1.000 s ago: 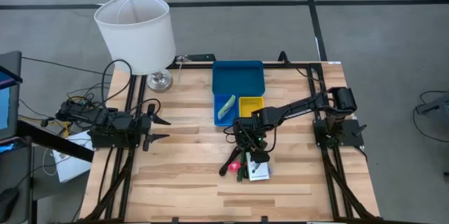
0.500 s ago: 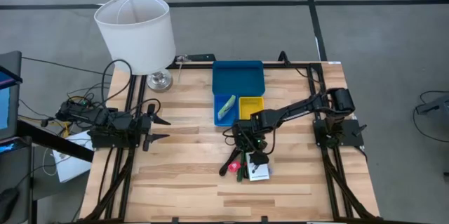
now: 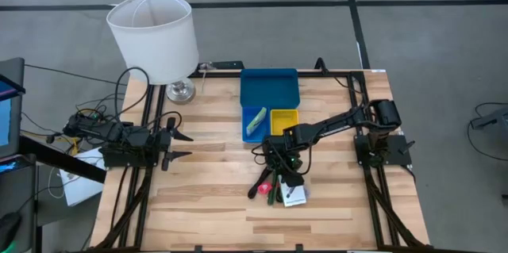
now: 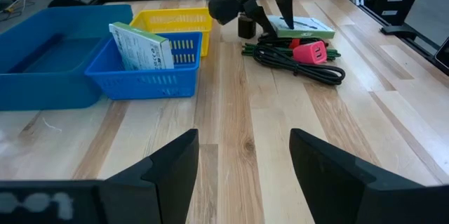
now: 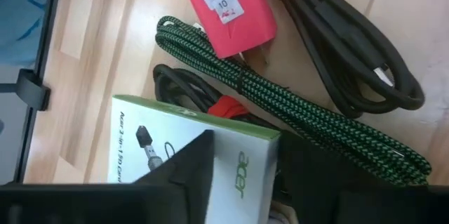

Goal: Pick and place items into bin
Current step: Put the card reader box into the small blue bin

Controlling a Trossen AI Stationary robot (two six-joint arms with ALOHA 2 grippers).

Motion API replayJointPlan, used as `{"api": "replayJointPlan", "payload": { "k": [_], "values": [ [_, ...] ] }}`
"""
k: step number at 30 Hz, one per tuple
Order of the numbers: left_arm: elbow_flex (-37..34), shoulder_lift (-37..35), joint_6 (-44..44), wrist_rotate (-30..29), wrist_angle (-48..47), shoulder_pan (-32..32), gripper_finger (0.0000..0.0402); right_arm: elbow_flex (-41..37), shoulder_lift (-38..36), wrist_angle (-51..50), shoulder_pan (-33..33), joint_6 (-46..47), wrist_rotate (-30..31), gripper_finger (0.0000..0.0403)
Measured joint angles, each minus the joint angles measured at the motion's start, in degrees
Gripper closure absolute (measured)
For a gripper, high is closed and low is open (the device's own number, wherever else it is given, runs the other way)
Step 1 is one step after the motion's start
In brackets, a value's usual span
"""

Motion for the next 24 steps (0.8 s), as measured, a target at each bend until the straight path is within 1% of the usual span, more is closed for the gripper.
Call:
{"api": "replayJointPlan", "payload": {
  "k": [5,12,17,24],
  "values": [
    [0.00,0.00,0.00,0.00,-0.02,-0.01,0.0189,0.00,-0.02,0.05,0.00,0.24,-0.14,0.0315],
    [0.00,0.00,0.00,0.00,-0.06,-0.02,0.0189,0.00,-0.01,0.50,0.01,0.26,0.57,0.0351],
    [0.00,0.00,-0.01,0.00,-0.09,-0.02,0.0189,0.04,-0.02,0.59,-0.02,0.24,0.70,0.0395],
    [0.00,0.00,-0.01,0.00,-0.11,-0.01,0.0189,0.01,0.01,0.49,0.00,1.31,0.75,0.0402]
  ]
}}
